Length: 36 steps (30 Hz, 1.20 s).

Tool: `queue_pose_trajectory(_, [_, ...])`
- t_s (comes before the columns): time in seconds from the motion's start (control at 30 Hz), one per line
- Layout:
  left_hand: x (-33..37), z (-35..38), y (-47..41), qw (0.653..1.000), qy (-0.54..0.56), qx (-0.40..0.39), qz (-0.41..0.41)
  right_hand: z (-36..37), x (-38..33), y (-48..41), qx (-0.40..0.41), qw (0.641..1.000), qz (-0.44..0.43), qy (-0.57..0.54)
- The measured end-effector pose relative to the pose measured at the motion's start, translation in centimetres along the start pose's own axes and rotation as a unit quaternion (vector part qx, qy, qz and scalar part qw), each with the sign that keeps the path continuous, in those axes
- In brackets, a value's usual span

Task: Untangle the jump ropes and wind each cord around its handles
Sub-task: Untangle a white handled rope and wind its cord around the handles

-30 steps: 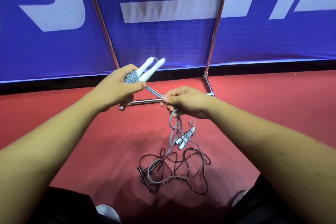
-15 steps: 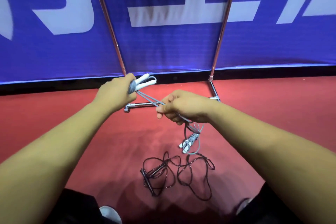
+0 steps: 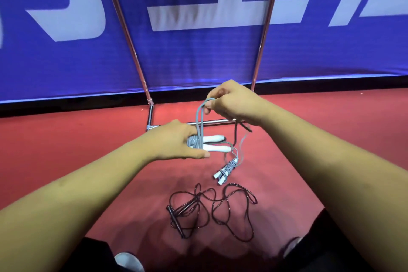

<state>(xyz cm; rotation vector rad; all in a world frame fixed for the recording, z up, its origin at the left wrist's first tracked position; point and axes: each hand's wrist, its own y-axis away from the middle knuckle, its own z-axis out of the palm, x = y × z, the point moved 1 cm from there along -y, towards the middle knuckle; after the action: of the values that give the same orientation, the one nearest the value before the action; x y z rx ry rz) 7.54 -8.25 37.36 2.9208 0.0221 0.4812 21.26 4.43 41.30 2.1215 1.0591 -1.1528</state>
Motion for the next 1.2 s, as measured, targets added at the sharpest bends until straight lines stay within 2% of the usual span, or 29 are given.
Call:
queue_pose_trajectory(0.2, [0.7, -1.8, 1.6, 0.982, 0.182, 0.040, 0.043, -2.0, 1.8, 0.1, 0.021, 1.000, 0.006, 0.005])
queue_pose_trajectory(0.3, [1.0, -2.4, 1.9, 0.936, 0.339, 0.085, 0.047, -1.1, 3.1, -0.1, -0.003, 0.999, 0.000, -0.040])
queue_pose_trajectory(0.37, [0.7, -3.0, 1.5, 0.897, 0.411, 0.157, 0.036, -0.3, 3.4, -0.3, -0.013, 0.996, -0.003, -0.083])
queue_pose_trajectory(0.43, [-0.4, -3.8, 1.1, 0.863, 0.446, 0.238, 0.003, 0.6, 3.3, -0.3, -0.032, 0.994, -0.005, -0.104])
queue_pose_trajectory(0.5, [-2.0, -4.6, 0.8, 0.832, 0.474, 0.286, -0.029, 1.5, 3.3, -0.3, -0.069, 0.988, -0.003, -0.141])
queue_pose_trajectory(0.63, [-4.1, -5.1, 0.7, 0.813, 0.490, 0.303, -0.079, 2.6, 3.5, -0.5, -0.141, 0.956, 0.049, -0.254])
queue_pose_trajectory(0.73, [-4.5, -5.1, 0.4, 0.783, 0.524, 0.322, -0.097, 3.1, 3.5, -0.6, -0.154, 0.941, 0.067, -0.293])
queue_pose_trajectory(0.83, [-4.9, -5.3, 0.4, 0.780, 0.521, 0.330, -0.104, 3.3, 3.5, -0.7, -0.123, 0.921, 0.117, -0.349])
queue_pose_trajectory(0.87, [-4.9, -5.4, 0.4, 0.788, 0.513, 0.325, -0.101, 3.4, 3.7, -0.7, -0.105, 0.926, 0.136, -0.337])
queue_pose_trajectory(0.93, [-4.4, -5.4, 0.7, 0.814, 0.496, 0.289, -0.084, 3.3, 4.3, -0.8, -0.054, 0.971, 0.137, -0.190])
queue_pose_trajectory(0.97, [-4.0, -5.3, 0.9, 0.829, 0.489, 0.262, -0.072, 3.3, 4.2, -0.7, -0.023, 0.989, 0.110, -0.096])
queue_pose_trajectory(1.0, [-3.5, -5.2, 1.0, 0.843, 0.481, 0.234, -0.059, 3.3, 3.9, -0.7, 0.002, 0.995, 0.073, -0.061])
queue_pose_trajectory(1.03, [-3.0, -5.2, 1.0, 0.854, 0.474, 0.211, -0.046, 3.3, 3.4, -0.6, 0.008, 0.993, 0.043, -0.106])
queue_pose_trajectory(1.07, [-2.6, -5.0, 1.0, 0.859, 0.471, 0.197, -0.035, 3.4, 2.7, -0.4, -0.014, 0.979, 0.022, -0.200])
queue_pose_trajectory(1.13, [-1.9, -4.9, 0.8, 0.853, 0.483, 0.195, -0.020, 4.2, 1.4, 0.0, -0.095, 0.937, -0.012, -0.335])
queue_pose_trajectory(1.2, [-1.7, -5.0, 0.7, 0.834, 0.511, 0.210, -0.012, 5.3, 1.1, 0.1, -0.128, 0.932, -0.004, -0.340])
